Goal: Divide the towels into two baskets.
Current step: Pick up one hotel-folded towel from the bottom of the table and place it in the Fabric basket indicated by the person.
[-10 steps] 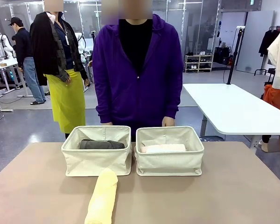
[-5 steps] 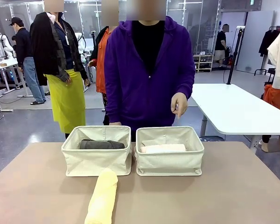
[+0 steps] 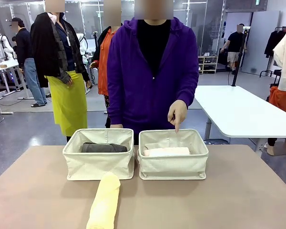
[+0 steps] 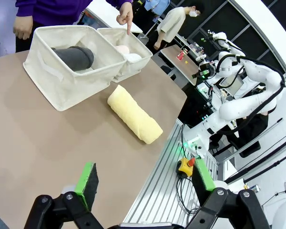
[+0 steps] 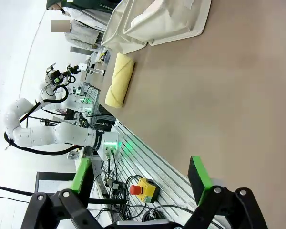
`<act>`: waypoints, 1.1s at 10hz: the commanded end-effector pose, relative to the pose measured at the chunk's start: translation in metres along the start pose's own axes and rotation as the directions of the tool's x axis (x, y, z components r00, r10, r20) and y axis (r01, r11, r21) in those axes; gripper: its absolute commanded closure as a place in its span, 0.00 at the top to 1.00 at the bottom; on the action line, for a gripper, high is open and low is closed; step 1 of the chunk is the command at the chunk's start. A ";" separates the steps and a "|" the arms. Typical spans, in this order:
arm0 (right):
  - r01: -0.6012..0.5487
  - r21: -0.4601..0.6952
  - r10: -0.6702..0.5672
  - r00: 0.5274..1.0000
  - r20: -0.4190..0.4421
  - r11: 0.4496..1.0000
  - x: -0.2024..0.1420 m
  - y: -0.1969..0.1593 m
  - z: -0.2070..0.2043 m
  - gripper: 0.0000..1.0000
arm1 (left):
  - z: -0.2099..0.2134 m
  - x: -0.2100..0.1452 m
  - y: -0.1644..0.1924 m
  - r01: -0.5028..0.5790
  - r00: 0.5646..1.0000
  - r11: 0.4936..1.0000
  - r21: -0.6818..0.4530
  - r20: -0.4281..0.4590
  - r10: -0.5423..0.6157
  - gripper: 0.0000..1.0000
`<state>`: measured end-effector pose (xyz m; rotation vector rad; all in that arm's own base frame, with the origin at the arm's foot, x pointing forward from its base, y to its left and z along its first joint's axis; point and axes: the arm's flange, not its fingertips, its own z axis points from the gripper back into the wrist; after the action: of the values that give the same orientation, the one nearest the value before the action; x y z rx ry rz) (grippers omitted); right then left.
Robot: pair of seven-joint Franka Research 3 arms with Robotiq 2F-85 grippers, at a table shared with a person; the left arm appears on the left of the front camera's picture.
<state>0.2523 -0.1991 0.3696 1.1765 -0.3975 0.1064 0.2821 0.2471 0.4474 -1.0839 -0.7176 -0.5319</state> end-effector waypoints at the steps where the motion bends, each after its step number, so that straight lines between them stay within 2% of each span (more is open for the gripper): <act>1: 0.000 0.007 0.000 1.000 0.003 1.000 -0.002 0.006 0.001 1.00 | 0.002 -0.002 -0.003 0.001 1.000 1.000 -0.006 -0.001 -0.001 1.00; 8: 0.000 0.007 0.000 1.000 0.003 1.000 -0.002 0.006 0.001 1.00 | 0.000 0.000 0.000 0.000 1.000 1.000 0.000 0.000 0.000 1.00; 9: 0.000 0.007 0.000 1.000 0.003 1.000 -0.002 0.006 0.001 1.00 | -0.034 0.009 -0.002 0.008 0.993 1.000 0.011 -0.118 -0.007 1.00; 10: 0.000 0.007 0.000 1.000 0.003 1.000 -0.002 0.006 0.001 1.00 | -0.059 0.018 -0.001 -0.008 0.990 0.998 -0.055 -0.140 0.000 1.00; 11: 0.000 0.007 0.000 1.000 0.003 1.000 -0.002 0.006 0.001 1.00 | -0.084 0.023 0.002 -0.048 0.979 0.996 -0.070 -0.202 0.032 1.00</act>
<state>0.2519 -0.1985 0.3699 1.1794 -0.3942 0.1074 0.3116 0.1948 0.4417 -1.1039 -0.5909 -0.6202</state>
